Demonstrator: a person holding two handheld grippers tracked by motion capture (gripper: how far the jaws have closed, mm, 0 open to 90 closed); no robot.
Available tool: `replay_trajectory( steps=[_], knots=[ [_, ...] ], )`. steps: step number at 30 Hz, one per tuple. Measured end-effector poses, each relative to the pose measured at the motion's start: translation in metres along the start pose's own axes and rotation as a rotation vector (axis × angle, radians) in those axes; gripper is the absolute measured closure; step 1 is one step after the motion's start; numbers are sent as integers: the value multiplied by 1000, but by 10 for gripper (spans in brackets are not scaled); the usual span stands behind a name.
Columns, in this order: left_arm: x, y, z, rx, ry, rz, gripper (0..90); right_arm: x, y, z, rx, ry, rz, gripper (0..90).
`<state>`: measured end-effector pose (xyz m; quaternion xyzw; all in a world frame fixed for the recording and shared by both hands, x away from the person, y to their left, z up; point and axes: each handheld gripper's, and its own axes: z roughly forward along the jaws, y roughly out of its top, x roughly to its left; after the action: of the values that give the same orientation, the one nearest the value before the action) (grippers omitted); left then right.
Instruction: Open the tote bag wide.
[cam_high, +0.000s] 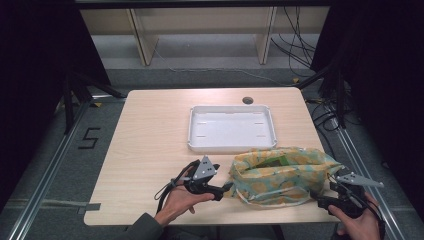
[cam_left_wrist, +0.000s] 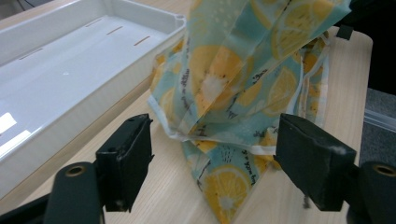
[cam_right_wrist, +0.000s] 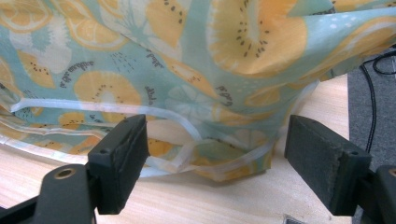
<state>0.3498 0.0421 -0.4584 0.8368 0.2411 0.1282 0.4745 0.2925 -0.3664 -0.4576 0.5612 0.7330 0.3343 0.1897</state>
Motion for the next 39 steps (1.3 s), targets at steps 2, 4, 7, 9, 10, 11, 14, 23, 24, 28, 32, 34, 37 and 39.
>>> replay_trajectory(
  steps=[2, 4, 7, 9, 10, 11, 14, 23, 24, 28, 32, 34, 37, 39],
  knots=[
    [-1, 2, 5, 2, -8, 9, 315, 0, 0, 0, -1, 1, -2, 227],
    [-2, 3, 11, -5, -14, 17, 321, 0, 0, 0, -1, 1, 1, 227],
    [-2, 5, 19, -21, -20, 26, 323, 0, 0, 0, -3, 5, -8, 227],
    [-2, 6, 22, -30, -19, 25, 345, -1, 0, 0, -1, 7, -7, 227],
    [-1, 7, 23, -18, -34, 31, 363, -1, 0, 0, -1, 8, -7, 227],
    [0, 7, 25, -18, -25, 51, 385, 3, -1, -1, 11, 5, 37, 227],
    [1, 7, 29, -30, -20, 53, 511, 3, 0, 0, 9, 7, 31, 227],
    [7, 8, 28, -31, -34, 146, 882, 2, -1, 0, 10, 9, 33, 226],
    [7, 8, 26, -31, -37, 134, 884, 2, -1, 0, 11, 8, 29, 226],
    [10, 8, 19, -35, -38, 131, 887, 1, -1, 1, 8, -6, 31, 218],
    [15, 7, 13, -22, -35, 144, 887, 3, -1, 0, 16, -5, 49, 218],
    [18, 5, 10, -20, -38, 153, 887, 3, -1, 0, 17, 2, 54, 218],
    [22, 2, 1, -16, -35, 144, 887, 0, -1, 0, -6, 0, 6, 219],
    [25, -1, -5, -10, -30, 136, 887, -1, -1, 1, -5, -9, 4, 220]
  ],
)
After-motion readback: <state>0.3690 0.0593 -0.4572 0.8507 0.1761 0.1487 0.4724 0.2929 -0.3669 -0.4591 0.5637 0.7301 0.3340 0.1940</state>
